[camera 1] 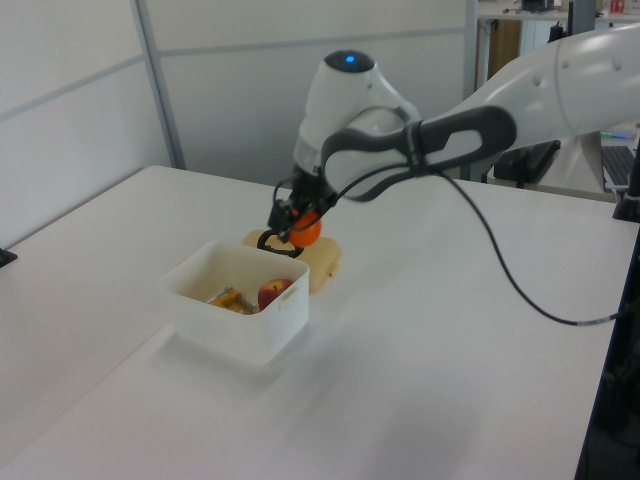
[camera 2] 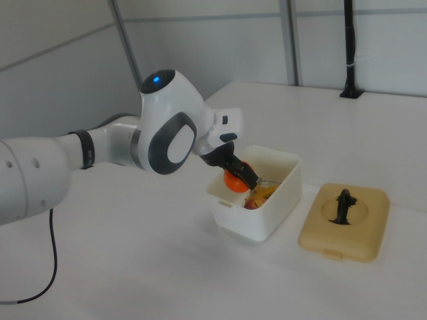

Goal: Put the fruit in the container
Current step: 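Lift the tangerine and carry it over the container, then lower the tangerine into the container and release it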

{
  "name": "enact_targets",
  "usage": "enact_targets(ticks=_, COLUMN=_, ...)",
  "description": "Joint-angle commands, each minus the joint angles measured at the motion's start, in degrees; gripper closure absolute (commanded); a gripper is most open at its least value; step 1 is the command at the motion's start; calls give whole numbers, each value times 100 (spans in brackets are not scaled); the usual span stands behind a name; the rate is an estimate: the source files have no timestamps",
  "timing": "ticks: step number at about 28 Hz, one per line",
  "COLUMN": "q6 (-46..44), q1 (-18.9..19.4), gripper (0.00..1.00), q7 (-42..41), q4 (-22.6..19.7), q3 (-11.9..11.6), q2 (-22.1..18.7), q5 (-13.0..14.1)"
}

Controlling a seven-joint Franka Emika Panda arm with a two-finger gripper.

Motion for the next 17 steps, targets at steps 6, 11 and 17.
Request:
enact_targets(ticks=6, q6=495, q1=273, gripper=68, q7=1623, q4=660, q3=-30, q2=1022, q5=-1210)
enact_targets(ticks=11, q6=478, q1=290, gripper=0, q7=1712, q4=660, q3=-30, q2=997, q5=-1291)
enact_targets(ticks=17, q6=425, q1=317, gripper=0, q7=1686, q4=651, q3=-30, q2=926, q5=-1265)
